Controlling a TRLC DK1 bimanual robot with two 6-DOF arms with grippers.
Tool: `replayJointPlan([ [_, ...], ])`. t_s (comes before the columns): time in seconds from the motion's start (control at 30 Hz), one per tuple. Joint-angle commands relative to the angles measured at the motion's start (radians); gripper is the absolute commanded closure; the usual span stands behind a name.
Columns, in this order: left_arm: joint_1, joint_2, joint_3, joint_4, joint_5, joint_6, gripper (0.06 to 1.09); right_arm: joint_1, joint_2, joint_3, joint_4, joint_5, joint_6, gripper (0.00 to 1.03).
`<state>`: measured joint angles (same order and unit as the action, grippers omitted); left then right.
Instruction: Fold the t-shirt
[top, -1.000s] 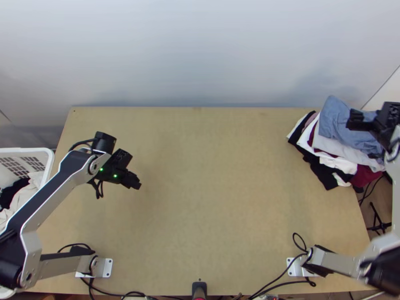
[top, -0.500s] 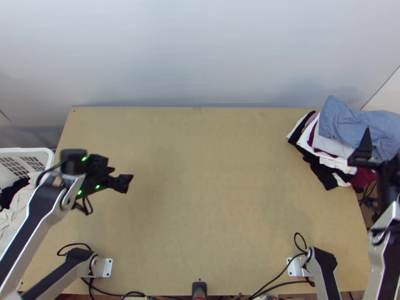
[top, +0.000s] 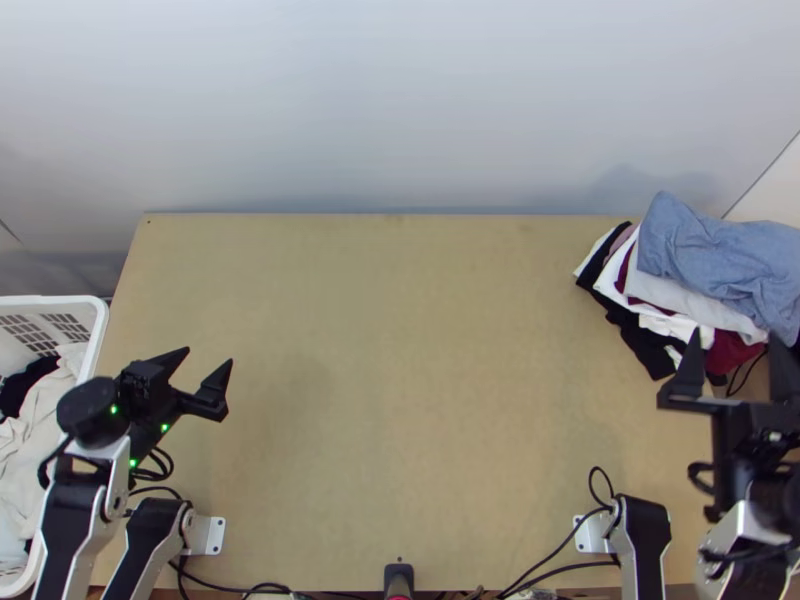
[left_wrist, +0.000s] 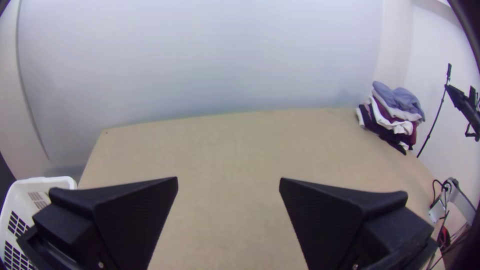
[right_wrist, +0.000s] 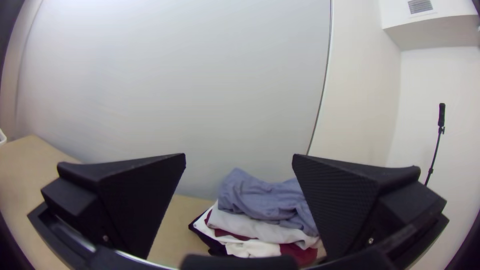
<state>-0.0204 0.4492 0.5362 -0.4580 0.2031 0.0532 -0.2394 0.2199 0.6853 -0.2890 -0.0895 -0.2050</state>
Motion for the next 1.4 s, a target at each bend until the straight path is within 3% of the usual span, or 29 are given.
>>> replayJointPlan([
  [0.0,0.039,-0.109,-0.105,0.11,-0.004,0.027,0.1,0.022,-0.22,-0.127,-0.056,0.004,0.059,0.03],
  [0.17,0.062,-0.172,-0.166,0.234,-0.007,0.028,0.1,0.028,-0.221,-0.161,-0.049,-0.001,0.102,0.03],
  [0.3,0.146,-0.302,-0.278,0.394,-0.007,0.034,0.1,0.103,-0.225,-0.165,-0.062,-0.01,0.107,0.03],
  [0.5,0.157,-0.452,-0.358,0.383,-0.007,0.045,0.1,0.209,-0.226,-0.165,-0.03,-0.012,0.09,0.03],
  [0.67,0.163,-0.452,-0.407,0.444,0.005,0.039,0.1,0.21,-0.226,-0.199,0.159,-0.013,0.081,0.03],
  [1.37,0.154,-0.452,-0.519,0.481,-0.004,0.088,0.1,0.198,-0.226,-0.668,0.45,-0.01,0.027,0.03],
])
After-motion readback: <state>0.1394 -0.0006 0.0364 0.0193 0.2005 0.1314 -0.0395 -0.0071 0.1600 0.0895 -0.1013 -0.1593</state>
